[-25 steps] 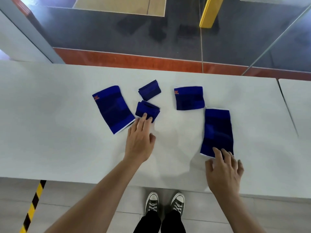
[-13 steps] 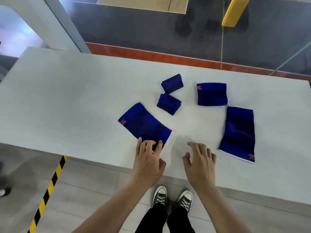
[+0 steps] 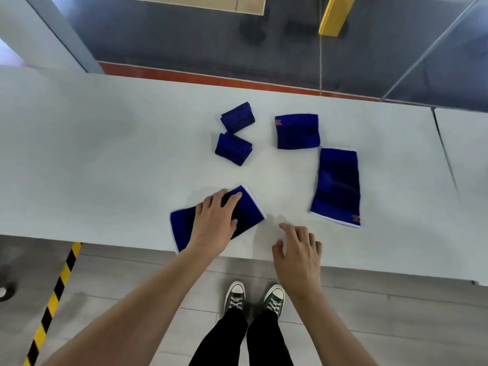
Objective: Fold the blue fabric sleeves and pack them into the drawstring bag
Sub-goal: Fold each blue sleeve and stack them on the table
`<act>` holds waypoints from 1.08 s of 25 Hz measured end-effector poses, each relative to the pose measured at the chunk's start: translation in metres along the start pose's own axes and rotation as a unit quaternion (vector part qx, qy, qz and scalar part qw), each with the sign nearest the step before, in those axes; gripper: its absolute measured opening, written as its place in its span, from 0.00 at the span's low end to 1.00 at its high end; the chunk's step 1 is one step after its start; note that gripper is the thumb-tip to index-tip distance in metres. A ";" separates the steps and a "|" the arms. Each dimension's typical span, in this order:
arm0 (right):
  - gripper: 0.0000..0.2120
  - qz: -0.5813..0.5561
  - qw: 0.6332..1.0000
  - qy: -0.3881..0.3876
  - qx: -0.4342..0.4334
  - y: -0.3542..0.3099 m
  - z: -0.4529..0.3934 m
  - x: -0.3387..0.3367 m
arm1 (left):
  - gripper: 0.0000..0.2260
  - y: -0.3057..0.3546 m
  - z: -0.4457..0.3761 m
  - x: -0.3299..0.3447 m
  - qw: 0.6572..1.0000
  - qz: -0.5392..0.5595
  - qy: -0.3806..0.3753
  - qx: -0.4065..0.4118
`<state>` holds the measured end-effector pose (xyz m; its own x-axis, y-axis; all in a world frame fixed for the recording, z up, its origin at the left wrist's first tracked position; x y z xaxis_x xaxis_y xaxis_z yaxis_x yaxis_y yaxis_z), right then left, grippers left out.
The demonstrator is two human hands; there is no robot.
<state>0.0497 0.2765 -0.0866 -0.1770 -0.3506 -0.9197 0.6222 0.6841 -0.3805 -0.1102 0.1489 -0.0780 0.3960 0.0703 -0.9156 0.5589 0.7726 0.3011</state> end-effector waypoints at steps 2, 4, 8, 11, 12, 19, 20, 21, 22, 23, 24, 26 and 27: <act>0.17 -0.002 1.000 -0.002 0.013 0.008 0.004 -0.002 | 0.33 -0.001 -0.005 0.002 0.999 -0.005 -0.020 -0.032; 0.17 -0.007 1.000 0.002 0.020 0.015 0.007 -0.003 | 0.37 0.000 -0.009 0.000 0.997 0.011 -0.018 -0.071; 0.17 -0.032 0.999 -0.010 0.029 0.023 0.011 -0.004 | 0.25 0.001 -0.007 0.000 0.969 0.191 -0.020 -0.155; 0.18 -0.071 0.997 -0.026 0.021 0.028 0.011 -0.008 | 0.19 0.001 -0.002 0.001 0.910 0.330 0.003 -0.250; 0.19 -0.086 0.996 -0.031 0.006 0.027 0.013 -0.010 | 0.19 0.002 0.000 0.004 0.873 0.393 0.013 -0.290; 0.38 -0.148 0.976 -0.119 -0.106 0.001 0.031 -0.016 | 0.17 0.031 0.004 0.012 0.705 0.601 0.075 -0.369; 0.42 -0.160 0.975 -0.127 -0.089 -0.002 0.032 -0.016 | 0.15 0.036 0.005 0.010 0.693 0.610 0.082 -0.375; 0.46 -0.172 0.973 -0.138 -0.065 -0.003 0.032 -0.015 | 0.14 0.042 0.006 0.009 0.679 0.622 0.087 -0.380; 0.47 -0.185 0.972 -0.141 -0.041 -0.003 0.031 -0.016 | 0.13 0.049 0.006 0.008 0.666 0.635 0.086 -0.380; 0.46 -0.202 0.970 -0.135 -0.023 -0.002 0.028 -0.019 | 0.11 0.056 0.004 0.006 0.664 0.643 0.080 -0.373; 0.44 -0.226 0.965 -0.132 -0.009 0.002 0.024 -0.023 | 0.10 0.063 0.000 0.002 0.684 0.631 0.070 -0.359; 0.37 -0.274 0.951 -0.145 -0.004 0.015 0.017 -0.031 | 0.08 0.075 -0.011 -0.008 0.763 0.564 0.042 -0.313; 0.35 -0.294 0.944 -0.151 -0.006 0.023 0.014 -0.037 | 0.07 0.082 -0.016 -0.015 0.793 0.536 0.026 -0.288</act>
<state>0.0809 0.2958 -0.0601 -0.2631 -0.8367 -0.4804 0.4741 0.3216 -0.8197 -0.0821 0.2216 -0.0442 0.3798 0.8961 -0.2298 -0.5102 0.4102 0.7559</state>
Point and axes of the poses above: each hand's wrist, its own z-axis away from the middle knuckle, its own x-axis out of the palm, y = z × x, the point moved 7 cm from there along -z, towards the middle knuckle, and after that the axes turned 1 degree about -y, right-handed, at the moved point
